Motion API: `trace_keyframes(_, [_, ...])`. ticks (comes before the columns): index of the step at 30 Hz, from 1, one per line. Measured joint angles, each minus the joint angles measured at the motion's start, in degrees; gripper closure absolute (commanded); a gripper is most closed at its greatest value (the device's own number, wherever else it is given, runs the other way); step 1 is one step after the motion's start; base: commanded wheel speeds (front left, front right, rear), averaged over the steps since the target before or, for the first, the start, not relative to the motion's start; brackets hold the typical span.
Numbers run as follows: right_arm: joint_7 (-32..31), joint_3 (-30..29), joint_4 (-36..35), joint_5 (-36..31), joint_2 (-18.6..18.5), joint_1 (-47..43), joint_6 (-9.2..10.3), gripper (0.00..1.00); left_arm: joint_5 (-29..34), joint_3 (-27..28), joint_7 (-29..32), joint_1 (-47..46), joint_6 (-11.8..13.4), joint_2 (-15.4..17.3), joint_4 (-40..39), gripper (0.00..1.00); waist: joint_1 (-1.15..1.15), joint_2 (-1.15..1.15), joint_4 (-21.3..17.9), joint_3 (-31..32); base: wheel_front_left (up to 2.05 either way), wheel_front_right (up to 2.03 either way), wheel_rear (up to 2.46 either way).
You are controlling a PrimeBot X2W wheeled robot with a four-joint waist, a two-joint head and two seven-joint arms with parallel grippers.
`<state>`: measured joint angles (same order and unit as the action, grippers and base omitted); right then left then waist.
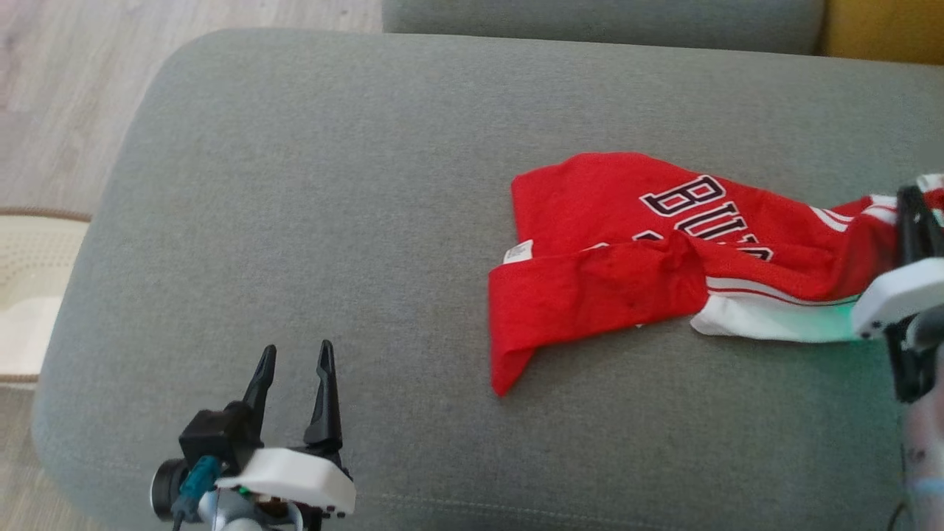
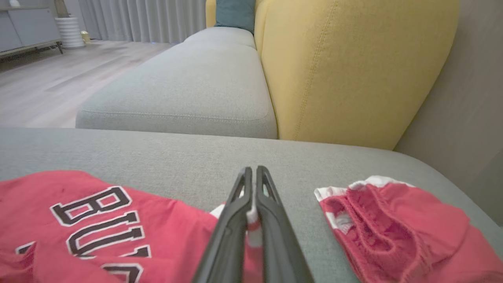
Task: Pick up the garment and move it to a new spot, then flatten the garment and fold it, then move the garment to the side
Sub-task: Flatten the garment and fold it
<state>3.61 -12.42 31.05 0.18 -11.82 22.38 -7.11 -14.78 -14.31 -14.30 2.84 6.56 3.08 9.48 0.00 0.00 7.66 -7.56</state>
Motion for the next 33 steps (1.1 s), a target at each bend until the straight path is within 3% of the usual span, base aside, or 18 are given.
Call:
trace_keyframes(1, [0.4,-0.5,2.2,-0.6,-0.6,1.4,0.0,0.91,0.0,0.0,0.0,0.0,0.0,0.0,0.0,0.0,0.0,0.0,0.4,-0.1,0.0,0.0,0.0])
trace_keyframes(2, [0.8,-0.8,4.2,-1.3,-1.1,2.7,0.0,0.91,0.0,0.0,0.0,0.0,0.0,0.0,0.0,0.0,0.0,0.0,0.8,-0.1,0.0,0.0,0.0])
trace_keyframes(5, [1.6,-1.5,9.3,-2.7,-1.7,5.7,0.0,0.0,0.0,0.0,0.0,0.0,0.1,0.0,0.1,0.0,0.0,0.0,1.5,-0.1,0.0,0.0,0.0])
trace_keyframes(12, [5.1,-2.2,15.1,-4.4,-2.8,8.1,0.0,0.0,0.0,0.0,0.0,0.2,0.2,0.0,0.1,0.0,0.0,0.0,0.8,0.8,0.0,0.0,0.0])
trace_keyframes(20, [8.0,0.7,12.0,-2.8,-3.7,7.7,0.0,0.0,0.0,0.0,0.0,0.7,0.3,0.0,0.1,0.0,0.0,0.0,-2.4,2.4,0.0,0.0,0.0])
trace_keyframes(23, [8.3,5.4,8.5,-0.8,-3.5,6.5,0.0,0.0,0.0,0.1,0.0,0.8,0.3,0.0,0.1,0.0,0.0,0.0,-3.9,2.8,0.0,0.0,0.0])
trace_keyframes(26, [7.7,13.9,4.4,1.9,-2.5,3.6,0.0,0.0,0.0,-0.1,0.0,0.8,0.3,0.0,0.1,0.0,0.0,0.0,-5.3,3.1,0.0,0.0,0.0])
trace_keyframes(33, [4.8,28.4,3.6,6.3,-1.3,1.6,0.0,0.0,0.0,-0.5,0.0,0.7,0.3,0.0,0.1,0.0,0.0,0.0,-4.3,2.7,0.0,0.0,0.0])
